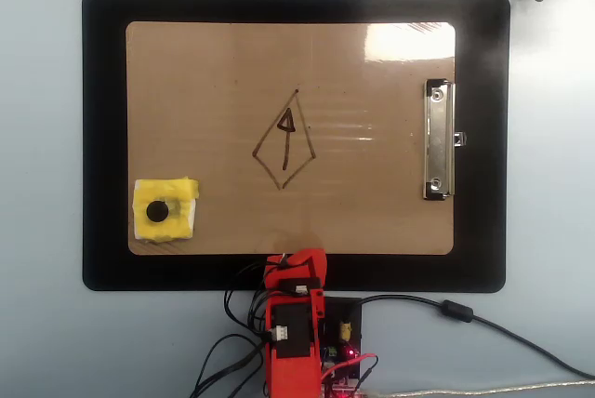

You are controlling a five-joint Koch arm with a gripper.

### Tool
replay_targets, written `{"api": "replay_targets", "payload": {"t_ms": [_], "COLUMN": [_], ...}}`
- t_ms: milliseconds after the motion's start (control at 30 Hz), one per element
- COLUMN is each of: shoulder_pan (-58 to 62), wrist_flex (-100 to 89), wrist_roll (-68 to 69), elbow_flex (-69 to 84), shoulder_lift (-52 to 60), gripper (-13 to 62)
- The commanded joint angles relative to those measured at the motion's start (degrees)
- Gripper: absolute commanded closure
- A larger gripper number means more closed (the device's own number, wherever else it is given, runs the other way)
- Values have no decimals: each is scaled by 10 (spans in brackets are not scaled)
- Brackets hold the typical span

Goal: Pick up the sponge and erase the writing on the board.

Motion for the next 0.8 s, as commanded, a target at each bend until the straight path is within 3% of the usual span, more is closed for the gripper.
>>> {"api": "replay_targets", "payload": {"t_ms": [0, 233, 400, 600, 767], "shoulder_pan": [-5, -21, -134, -219, -340], "wrist_flex": [0, -5, -18, -106, -322], "wrist_roll": [-7, -7, -16, -112, -257], "elbow_flex": [-9, -40, -130, -146, -136], "shoulder_lift": [18, 32, 31, 32, 30], "gripper": [151, 155, 156, 158, 158]}}
